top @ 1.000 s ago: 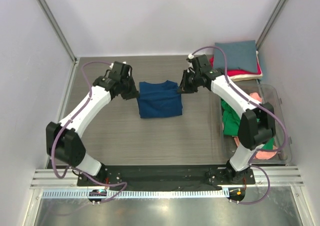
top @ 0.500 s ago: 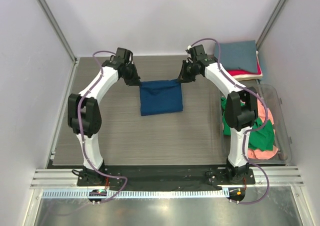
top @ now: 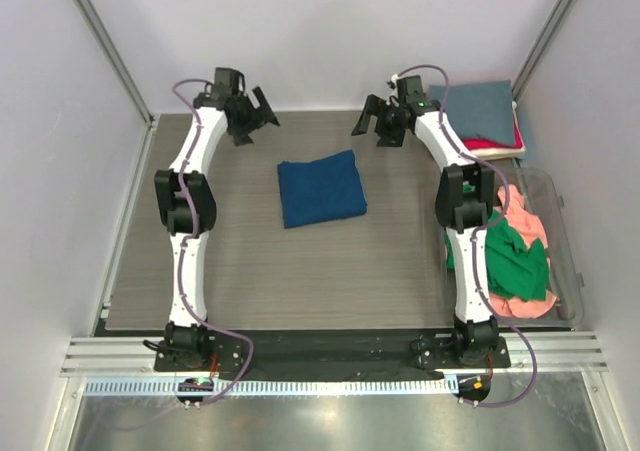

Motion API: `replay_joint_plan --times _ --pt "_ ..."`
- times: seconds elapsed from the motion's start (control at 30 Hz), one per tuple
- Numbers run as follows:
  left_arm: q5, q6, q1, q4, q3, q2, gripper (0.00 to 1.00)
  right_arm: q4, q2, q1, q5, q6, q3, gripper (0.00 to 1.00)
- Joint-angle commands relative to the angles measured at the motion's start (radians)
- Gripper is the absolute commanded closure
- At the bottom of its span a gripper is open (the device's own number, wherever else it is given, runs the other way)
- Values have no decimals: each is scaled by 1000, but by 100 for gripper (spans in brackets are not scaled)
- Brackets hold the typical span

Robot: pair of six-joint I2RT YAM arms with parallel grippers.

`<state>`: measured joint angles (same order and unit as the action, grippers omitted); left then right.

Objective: Fold and stack the t-shirts
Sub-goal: Fold the tshirt

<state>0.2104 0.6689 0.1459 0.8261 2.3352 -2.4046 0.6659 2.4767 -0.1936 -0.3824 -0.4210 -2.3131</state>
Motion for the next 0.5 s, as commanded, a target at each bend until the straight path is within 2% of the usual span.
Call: replay_joint_plan --times 0.0,0.03,0.13,0.17,0.23,0.37,0.47 --pt "24 -37 -40 97 162 19 0 -55 -189 11 -19 25 116 1" --pt "23 -51 -40 94 103 41 0 -98 -281 8 -21 28 271 1" --pt "17 -45 -25 -22 -113 198 0 -222 -393 -1 -56 18 450 2" --pt "14 -43 -5 -92 -249 244 0 -242 -438 -12 -71 14 524 5" --pt "7 -45 15 -122 -377 329 0 -282 -469 -30 -149 7 631 10" --pt "12 -37 69 -142 -532 419 2 -442 -469 -73 -332 -25 753 25" --pt "21 -37 89 -160 -646 499 3 -578 -427 -86 -416 -70 840 30"
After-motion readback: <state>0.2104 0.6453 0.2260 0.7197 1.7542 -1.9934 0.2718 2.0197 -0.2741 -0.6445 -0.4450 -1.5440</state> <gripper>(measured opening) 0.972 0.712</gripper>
